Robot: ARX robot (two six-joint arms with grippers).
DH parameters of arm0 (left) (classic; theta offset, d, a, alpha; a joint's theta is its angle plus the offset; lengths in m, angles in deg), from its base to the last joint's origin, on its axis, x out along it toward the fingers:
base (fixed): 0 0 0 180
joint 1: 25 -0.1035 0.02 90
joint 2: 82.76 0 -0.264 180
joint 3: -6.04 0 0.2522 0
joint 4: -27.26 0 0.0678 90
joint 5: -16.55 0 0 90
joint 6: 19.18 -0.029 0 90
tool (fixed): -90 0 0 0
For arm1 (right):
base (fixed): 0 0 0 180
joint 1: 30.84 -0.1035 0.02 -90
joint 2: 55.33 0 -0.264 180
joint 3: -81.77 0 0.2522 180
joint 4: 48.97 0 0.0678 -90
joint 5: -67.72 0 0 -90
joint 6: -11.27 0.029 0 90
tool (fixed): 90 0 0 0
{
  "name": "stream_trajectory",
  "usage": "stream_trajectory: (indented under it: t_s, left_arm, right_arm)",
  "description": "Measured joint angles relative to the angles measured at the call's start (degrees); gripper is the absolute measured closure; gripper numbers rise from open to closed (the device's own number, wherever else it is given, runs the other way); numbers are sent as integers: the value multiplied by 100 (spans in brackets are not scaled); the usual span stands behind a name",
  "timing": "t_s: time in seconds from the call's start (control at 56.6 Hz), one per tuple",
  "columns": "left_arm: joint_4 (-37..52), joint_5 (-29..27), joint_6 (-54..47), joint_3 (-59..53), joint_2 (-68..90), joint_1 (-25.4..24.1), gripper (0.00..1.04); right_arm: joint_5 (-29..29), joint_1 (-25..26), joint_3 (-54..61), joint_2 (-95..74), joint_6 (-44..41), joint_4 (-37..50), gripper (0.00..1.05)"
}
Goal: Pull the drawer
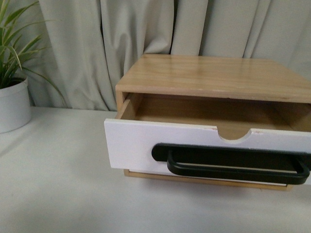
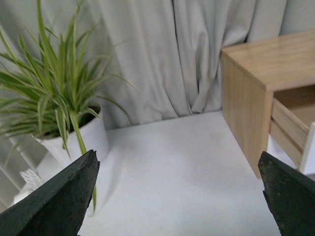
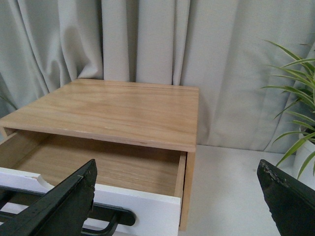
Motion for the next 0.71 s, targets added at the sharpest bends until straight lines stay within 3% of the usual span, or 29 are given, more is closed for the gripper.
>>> stream_trajectory:
  t_s: [0.194,0.23,0.354,0.707]
  left_arm:
    - [-52,-76,87,-59,-155,129,6]
    - [-57,-87,105,-59,-157,133,6]
    - [-485,-769,968,-105,-378,221,30]
    - [-802,-776,1335,-417,-1034,236,94]
  right_arm:
    - [-7,-11,7,-4,81,-4,9]
    - [-229,4,7,24,85,-116,13]
    - [-706,66,212,225,87,-254,35]
    - [-688,66,824,872,85,-293,101]
